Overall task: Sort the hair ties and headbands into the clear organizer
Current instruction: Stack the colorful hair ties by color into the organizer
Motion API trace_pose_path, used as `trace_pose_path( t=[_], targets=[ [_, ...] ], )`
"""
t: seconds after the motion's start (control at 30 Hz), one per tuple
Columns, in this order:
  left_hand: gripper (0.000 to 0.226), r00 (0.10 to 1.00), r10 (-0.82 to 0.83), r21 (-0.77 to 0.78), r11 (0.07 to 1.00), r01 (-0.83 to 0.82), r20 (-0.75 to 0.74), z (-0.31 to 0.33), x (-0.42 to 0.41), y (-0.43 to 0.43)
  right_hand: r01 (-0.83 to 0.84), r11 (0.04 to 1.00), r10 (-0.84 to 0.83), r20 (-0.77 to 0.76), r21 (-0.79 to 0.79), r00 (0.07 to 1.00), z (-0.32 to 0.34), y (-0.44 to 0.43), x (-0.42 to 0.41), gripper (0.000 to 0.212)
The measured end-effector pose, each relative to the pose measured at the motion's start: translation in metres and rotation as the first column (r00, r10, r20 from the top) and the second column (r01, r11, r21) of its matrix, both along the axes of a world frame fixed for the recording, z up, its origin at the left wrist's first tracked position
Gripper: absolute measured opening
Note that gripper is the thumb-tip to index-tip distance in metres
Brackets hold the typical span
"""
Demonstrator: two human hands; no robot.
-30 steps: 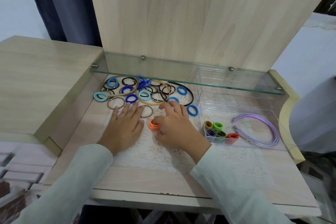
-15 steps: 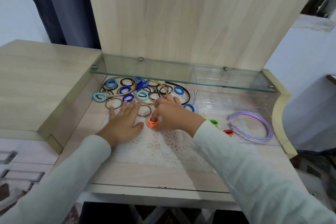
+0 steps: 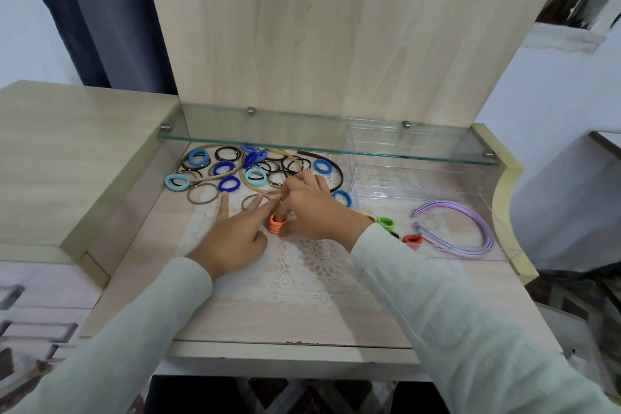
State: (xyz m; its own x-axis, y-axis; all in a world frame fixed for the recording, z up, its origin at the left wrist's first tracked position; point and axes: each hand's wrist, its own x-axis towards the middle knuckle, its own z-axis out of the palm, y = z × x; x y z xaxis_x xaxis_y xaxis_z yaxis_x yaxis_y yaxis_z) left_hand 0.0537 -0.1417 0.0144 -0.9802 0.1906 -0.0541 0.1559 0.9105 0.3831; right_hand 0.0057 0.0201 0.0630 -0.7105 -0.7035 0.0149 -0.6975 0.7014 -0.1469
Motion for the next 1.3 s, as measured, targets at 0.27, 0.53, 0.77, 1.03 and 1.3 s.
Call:
trace_pose_path(
  t=[0.27, 0.53, 0.77, 1.03, 1.3],
  targets=[
    [0.058, 0.999, 0.002, 0.19, 0.982, 0.004, -0.034, 0.013, 0.001, 0.016, 0.019, 1.0, -0.021, -0.066, -0.024, 0.998, 0.012, 0.018, -0.008, 0.019],
    [0.055, 0.999, -0.023, 0.274, 0.961, 0.03, -0.027, 0.024, -0.009, 0.047, 0.069, 0.998, -0.07, -0.121, -0.009, 0.99, 0.024, 0.051, -0.011, 0.019],
    [0.051, 0.992, -0.108, 0.27, 0.955, 0.12, -0.058, 0.037, -0.022, 0.09, 0.159, 0.987, -0.156, -0.113, 0.016, 0.981, 0.039, 0.095, -0.012, 0.02],
    [0.063, 0.974, -0.224, 0.228, 0.947, 0.227, -0.041, 0.037, -0.031, 0.122, 0.247, 0.969, -0.244, -0.077, 0.027, 0.967, 0.043, 0.147, -0.013, 0.022],
    [0.056, 0.961, -0.238, 0.273, 0.924, 0.268, -0.139, 0.026, -0.034, 0.135, 0.32, 0.947, -0.319, -0.043, 0.025, 0.947, 0.037, 0.185, -0.017, 0.021]
  ],
)
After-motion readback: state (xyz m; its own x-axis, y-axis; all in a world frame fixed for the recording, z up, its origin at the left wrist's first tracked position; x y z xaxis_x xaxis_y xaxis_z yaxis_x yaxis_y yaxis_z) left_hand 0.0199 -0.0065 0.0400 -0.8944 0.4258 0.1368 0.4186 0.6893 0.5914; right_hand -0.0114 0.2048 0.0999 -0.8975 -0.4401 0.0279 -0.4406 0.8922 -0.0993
